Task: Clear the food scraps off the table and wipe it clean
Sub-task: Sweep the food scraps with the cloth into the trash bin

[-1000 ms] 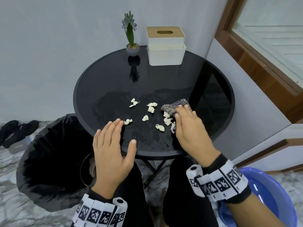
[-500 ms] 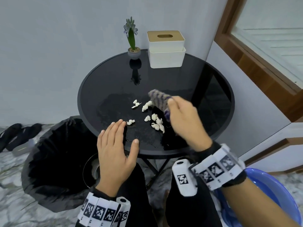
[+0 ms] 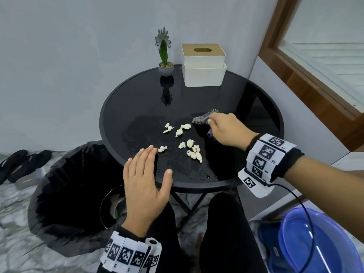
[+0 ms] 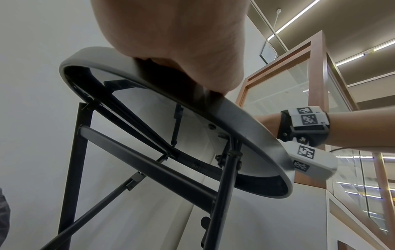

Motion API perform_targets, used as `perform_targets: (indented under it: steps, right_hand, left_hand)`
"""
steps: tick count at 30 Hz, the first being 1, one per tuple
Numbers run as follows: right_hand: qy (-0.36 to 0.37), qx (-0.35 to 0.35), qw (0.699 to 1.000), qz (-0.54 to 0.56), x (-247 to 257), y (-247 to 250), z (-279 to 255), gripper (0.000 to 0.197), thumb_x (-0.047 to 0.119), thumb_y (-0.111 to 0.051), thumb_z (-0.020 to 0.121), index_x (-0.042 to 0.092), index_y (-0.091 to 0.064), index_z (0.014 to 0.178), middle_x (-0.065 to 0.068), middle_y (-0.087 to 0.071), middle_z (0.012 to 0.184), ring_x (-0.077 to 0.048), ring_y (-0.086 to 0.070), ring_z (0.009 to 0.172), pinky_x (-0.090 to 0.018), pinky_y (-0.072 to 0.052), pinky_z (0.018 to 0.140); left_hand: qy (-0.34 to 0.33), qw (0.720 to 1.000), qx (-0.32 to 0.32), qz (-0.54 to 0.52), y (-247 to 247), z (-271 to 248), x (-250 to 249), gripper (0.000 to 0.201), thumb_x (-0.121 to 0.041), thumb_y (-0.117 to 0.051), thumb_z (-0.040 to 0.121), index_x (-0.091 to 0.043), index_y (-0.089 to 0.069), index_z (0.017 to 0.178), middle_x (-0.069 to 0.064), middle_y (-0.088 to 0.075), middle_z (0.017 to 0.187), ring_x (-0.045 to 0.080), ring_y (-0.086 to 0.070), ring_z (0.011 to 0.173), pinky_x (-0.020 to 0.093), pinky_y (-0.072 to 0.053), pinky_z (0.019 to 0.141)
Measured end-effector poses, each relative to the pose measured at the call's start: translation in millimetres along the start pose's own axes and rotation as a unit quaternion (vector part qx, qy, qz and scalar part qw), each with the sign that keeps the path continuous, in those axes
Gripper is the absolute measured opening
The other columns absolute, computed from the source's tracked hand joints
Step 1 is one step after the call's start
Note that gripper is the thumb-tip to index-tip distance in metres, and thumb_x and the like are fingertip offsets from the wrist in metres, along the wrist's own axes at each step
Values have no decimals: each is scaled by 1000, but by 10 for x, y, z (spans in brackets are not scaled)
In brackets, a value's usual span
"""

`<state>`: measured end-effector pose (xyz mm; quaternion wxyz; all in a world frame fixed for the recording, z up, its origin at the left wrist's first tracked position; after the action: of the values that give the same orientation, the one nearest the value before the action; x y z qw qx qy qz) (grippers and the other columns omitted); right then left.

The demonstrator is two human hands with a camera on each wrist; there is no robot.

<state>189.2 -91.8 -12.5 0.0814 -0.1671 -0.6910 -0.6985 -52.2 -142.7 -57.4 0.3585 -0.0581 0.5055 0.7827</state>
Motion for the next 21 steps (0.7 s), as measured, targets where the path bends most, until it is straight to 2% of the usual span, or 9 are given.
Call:
perform_targets:
  steps: [4, 6, 9, 12, 13, 15, 17, 21]
  right_hand:
    - [-4, 21, 999, 39, 44, -71, 261, 30, 23, -30, 103, 7, -55, 100, -15, -63, 103, -32, -53, 94, -32, -33, 77]
    - [24, 49, 998, 43, 187, -139, 360, 29, 26, -31, 103, 9, -55, 104, -11, -61, 102, -28, -51, 94, -31, -32, 77]
    - [70, 92, 992, 57, 460, -227, 428, 31, 26, -33, 103, 9, -57, 110, -3, -59, 96, -29, -55, 100, -31, -34, 80]
    - [120, 131, 983, 55, 665, -302, 404, 33, 27, -35, 103, 18, -59, 124, 1, -63, 101, -20, -54, 99, -33, -38, 92]
    - [130, 140, 980, 60, 699, -308, 387, 33, 28, -36, 102, 22, -59, 125, 6, -63, 96, -17, -55, 95, -31, -39, 92]
    - [138, 156, 976, 64, 703, -313, 335, 31, 30, -39, 102, 25, -61, 123, 15, -58, 78, -9, -55, 80, -29, -43, 86]
    - [147, 169, 973, 60, 697, -294, 262, 29, 30, -41, 101, 25, -62, 121, 16, -55, 71, -3, -53, 73, -26, -42, 83]
    - [159, 182, 969, 58, 607, -283, 126, 25, 33, -42, 100, 29, -64, 113, 12, -64, 90, -11, -58, 90, -29, -41, 88]
  left_hand:
    - [-2, 1000, -2, 1, 5, -10, -3, 58, -43, -48, 92, -10, -50, 140, 0, -48, 148, 19, -36, 143, 45, -21, 119]
    - [0, 1000, -1, 1, 1, -9, -4, 58, -43, -48, 92, -10, -50, 141, 0, -48, 149, 18, -36, 143, 45, -22, 119]
    - [1, 1000, 2, 5, -1, -11, 2, 59, -44, -48, 93, -11, -49, 141, 0, -47, 149, 18, -35, 143, 44, -21, 119]
    - [1, 1000, 3, 7, 2, -8, 15, 59, -44, -48, 93, -11, -49, 141, -1, -46, 149, 17, -35, 143, 43, -21, 119]
    - [3, 1000, 3, 6, 5, -5, 20, 59, -45, -48, 93, -11, -49, 141, -1, -46, 149, 17, -35, 143, 43, -21, 119]
    - [5, 1000, 4, 6, 7, -5, 24, 60, -45, -49, 92, -11, -48, 142, -1, -46, 150, 17, -35, 143, 41, -21, 120]
    - [4, 1000, 4, 4, 6, -6, 15, 60, -46, -49, 92, -12, -48, 142, -2, -46, 150, 16, -35, 143, 41, -21, 119]
    - [2, 1000, 3, 3, 5, -3, 12, 60, -46, -49, 92, -11, -48, 142, -1, -46, 149, 17, -35, 143, 41, -22, 119]
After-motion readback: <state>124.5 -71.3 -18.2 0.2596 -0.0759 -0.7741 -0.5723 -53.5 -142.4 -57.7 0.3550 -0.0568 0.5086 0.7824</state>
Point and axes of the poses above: each hand's wrist, its own z-axis towards the middle knuckle, its own y-axis out of the back of the hand, x = y × z, the point moved 9 cm from there along z, towards the middle knuckle
